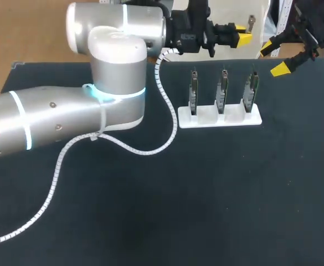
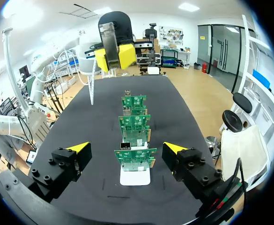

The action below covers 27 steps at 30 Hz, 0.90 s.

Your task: Pick up the optical module with the left hand, and insert it into the network port with the right hand.

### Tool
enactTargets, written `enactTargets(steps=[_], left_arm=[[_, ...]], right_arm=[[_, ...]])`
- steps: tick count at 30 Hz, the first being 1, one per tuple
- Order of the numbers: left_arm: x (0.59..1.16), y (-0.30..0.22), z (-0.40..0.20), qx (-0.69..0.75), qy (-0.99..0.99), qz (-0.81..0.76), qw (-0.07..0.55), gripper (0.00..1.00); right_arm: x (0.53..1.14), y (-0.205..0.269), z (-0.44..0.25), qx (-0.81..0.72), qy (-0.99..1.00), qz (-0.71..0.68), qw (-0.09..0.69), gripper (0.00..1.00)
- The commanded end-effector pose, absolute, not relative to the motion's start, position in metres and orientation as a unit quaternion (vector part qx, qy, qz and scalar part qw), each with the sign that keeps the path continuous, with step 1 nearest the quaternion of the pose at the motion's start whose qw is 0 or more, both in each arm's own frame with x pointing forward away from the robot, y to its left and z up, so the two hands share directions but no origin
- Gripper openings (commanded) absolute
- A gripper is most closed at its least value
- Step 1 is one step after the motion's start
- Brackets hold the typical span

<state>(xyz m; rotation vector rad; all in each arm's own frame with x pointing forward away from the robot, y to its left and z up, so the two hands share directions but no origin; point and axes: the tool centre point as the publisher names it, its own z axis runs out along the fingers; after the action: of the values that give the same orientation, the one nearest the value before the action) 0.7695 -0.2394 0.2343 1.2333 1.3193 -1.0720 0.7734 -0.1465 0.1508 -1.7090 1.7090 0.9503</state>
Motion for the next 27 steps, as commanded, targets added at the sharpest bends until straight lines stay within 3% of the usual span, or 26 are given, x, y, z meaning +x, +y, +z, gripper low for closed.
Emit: enactTargets(steps=[1, 27], left_arm=[[0.776, -0.249, 0.226, 0.501, 0.542, -0.452, 0.501, 0.0], [0.78, -0.273, 0.187, 0.496, 0.562, -0.464, 0.473, 0.0]], right_arm=[[0.773, -0.146, 0.151, -0.634, 0.634, 0.352, 0.27, 1.0], [0.773, -0.146, 0.151, -0.634, 0.634, 0.352, 0.27, 1.0]])
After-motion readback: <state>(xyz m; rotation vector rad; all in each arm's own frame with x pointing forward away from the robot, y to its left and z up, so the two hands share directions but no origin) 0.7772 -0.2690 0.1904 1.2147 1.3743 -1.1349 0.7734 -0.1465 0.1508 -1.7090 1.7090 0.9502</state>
